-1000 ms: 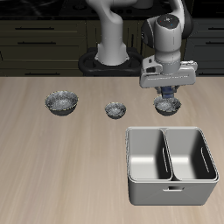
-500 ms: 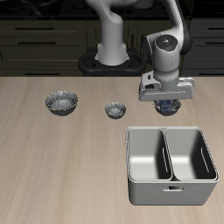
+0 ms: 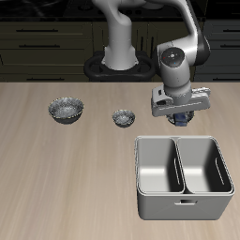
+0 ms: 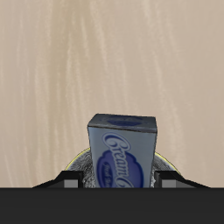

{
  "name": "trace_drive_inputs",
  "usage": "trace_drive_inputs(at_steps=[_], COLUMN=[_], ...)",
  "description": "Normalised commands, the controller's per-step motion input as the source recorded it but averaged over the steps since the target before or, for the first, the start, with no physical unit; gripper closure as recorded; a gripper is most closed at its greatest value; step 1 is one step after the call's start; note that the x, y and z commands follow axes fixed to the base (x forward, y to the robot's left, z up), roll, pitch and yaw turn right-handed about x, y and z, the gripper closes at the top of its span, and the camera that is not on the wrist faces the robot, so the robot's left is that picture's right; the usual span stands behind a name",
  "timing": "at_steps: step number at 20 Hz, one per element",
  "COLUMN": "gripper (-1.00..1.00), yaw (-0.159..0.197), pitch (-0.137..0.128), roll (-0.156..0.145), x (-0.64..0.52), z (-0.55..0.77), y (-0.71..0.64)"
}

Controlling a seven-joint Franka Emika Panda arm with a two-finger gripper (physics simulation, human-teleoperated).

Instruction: Place the cream cheese in the middle-sized bowl

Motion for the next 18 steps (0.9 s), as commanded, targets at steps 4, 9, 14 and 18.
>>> trace_drive_inputs(at_steps=[4,9,14,18], gripper=[-1.00,-1.00,-1.00,-1.00], yaw=[-0.012,-0.003,-0.023,-0.031], pitch=[-0.006,-0.020,-0.028,-0.011], roll=[0.023,-0.016,-0.015,-0.001], x=[-0.03,0.04,-0.02,-0.02], z=[0.08,0.12,0.16,0.15], y=[0.04,-0.10,-0.13,-0.11])
